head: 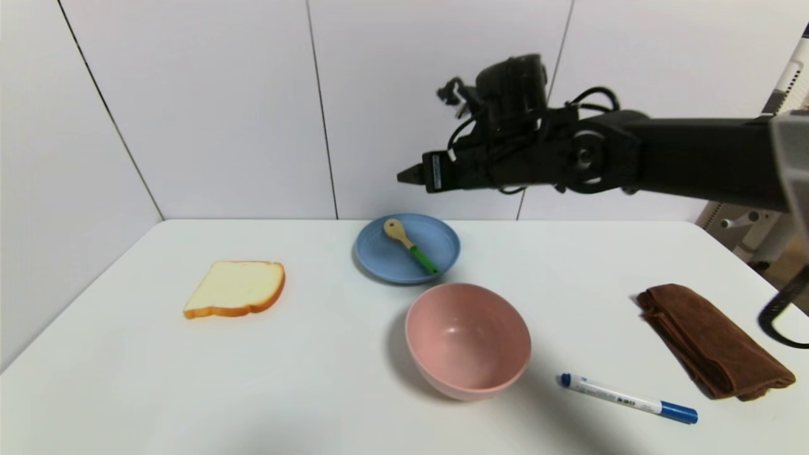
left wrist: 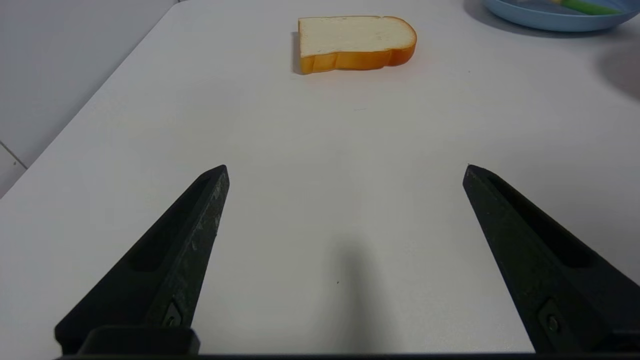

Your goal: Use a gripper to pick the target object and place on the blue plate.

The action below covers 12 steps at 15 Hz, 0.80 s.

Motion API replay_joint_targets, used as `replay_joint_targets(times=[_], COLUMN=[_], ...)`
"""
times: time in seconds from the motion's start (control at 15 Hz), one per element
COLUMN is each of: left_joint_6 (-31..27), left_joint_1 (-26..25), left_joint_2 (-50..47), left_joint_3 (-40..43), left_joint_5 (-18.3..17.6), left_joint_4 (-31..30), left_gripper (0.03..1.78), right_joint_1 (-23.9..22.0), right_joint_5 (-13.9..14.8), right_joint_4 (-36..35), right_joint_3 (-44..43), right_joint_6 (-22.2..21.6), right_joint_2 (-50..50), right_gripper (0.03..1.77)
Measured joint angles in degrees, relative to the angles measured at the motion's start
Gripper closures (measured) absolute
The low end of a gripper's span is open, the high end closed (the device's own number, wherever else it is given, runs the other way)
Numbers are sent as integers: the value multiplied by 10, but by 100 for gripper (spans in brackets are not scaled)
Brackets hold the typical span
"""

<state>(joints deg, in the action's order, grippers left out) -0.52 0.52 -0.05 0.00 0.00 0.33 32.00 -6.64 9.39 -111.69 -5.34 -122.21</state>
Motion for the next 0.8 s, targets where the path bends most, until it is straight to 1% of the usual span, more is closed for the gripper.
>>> replay_joint_targets(times=[0.33,0.47,0.6,0.67,0.8], left_joint_6=[0,0,0,0,0], left_joint_1=[0,0,0,0,0], left_joint_2=[0,0,0,0,0], left_joint_3=[0,0,0,0,0], left_joint_5=[0,0,0,0,0], left_joint_4=[0,0,0,0,0], left_gripper=[12,12,12,12,12], right_joint_1=[-21,-47,-93,-121,-166], right_joint_5=[-6,-14,-35,-47,-57], right_joint_4=[1,4,9,11,20], right_joint_3=[22,54,123,173,281], right_joint_6=[-9,-12,-12,-11,-7], right_joint_2=[178,258,334,377,465], right_gripper=[28,24,20,19,17])
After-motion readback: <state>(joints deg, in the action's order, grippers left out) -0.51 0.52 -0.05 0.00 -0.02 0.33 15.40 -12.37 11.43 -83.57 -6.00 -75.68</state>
